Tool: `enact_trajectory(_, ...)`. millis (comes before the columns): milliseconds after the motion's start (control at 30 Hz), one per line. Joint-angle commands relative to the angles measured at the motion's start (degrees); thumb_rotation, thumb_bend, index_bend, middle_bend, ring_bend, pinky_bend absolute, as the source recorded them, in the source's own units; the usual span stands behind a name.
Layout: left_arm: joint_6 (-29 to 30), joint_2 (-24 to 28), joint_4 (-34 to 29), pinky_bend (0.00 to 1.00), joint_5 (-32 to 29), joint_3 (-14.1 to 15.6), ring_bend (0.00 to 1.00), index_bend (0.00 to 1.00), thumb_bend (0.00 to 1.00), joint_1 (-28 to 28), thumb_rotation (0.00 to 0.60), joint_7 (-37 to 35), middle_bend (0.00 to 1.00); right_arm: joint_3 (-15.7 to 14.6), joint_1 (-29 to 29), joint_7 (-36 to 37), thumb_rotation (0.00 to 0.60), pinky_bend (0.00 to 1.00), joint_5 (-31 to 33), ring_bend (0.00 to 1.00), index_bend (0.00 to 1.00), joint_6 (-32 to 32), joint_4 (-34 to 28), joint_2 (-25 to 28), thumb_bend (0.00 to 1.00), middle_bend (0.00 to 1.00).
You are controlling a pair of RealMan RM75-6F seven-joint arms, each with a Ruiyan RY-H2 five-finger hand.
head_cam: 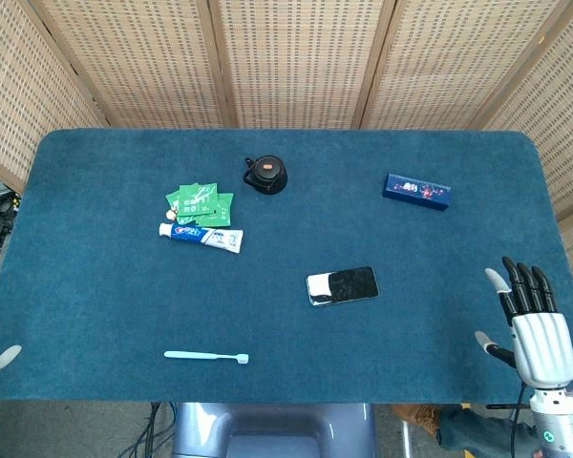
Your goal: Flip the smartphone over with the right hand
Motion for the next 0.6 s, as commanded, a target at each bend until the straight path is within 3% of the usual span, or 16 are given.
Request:
enact_trajectory(33, 0.11, 0.02, 0.03, 0.0, 0.09, 0.05, 0.0, 0.0, 0.0, 0.08, 0.6, -0.1, 0.0, -0.41, 0.03, -0.26, 0.6, 0.0, 0.17, 0.0, 0.0, -0.63, -0.52, 0.45, 0.0, 0.0)
enact_trajectory(267, -0.08, 0.03, -0.01, 0.0, -0.22, -0.15, 0.0, 0.0, 0.0, -0.05, 0.6, -0.11, 0.0, -0.89, 1.79, -0.44, 0.6, 0.0, 0.09, 0.0, 0.0, -4.36, -0.86, 0.51, 0.0, 0.0)
enact_trajectory(467, -1.56, -0.33, -0.32, 0.0, -1.96, -1.03, 0.0, 0.0, 0.0, -0.98, 0.6, 0.97, 0.0, 0.86, 10.4, -3.53, 0.6, 0.0, 1.87, 0.0, 0.0, -18.33, -2.21, 0.2, 0.0, 0.0)
enact_trajectory(600, -3.61, -0.84, -0.65, 0.0, -4.23, -1.85, 0.0, 0.0, 0.0, -2.03, 0.6, 2.6, 0.0, 4.16, 17.42, -7.15, 0.6, 0.0, 9.56, 0.0, 0.0, -30.36, -4.04, -0.77, 0.0, 0.0)
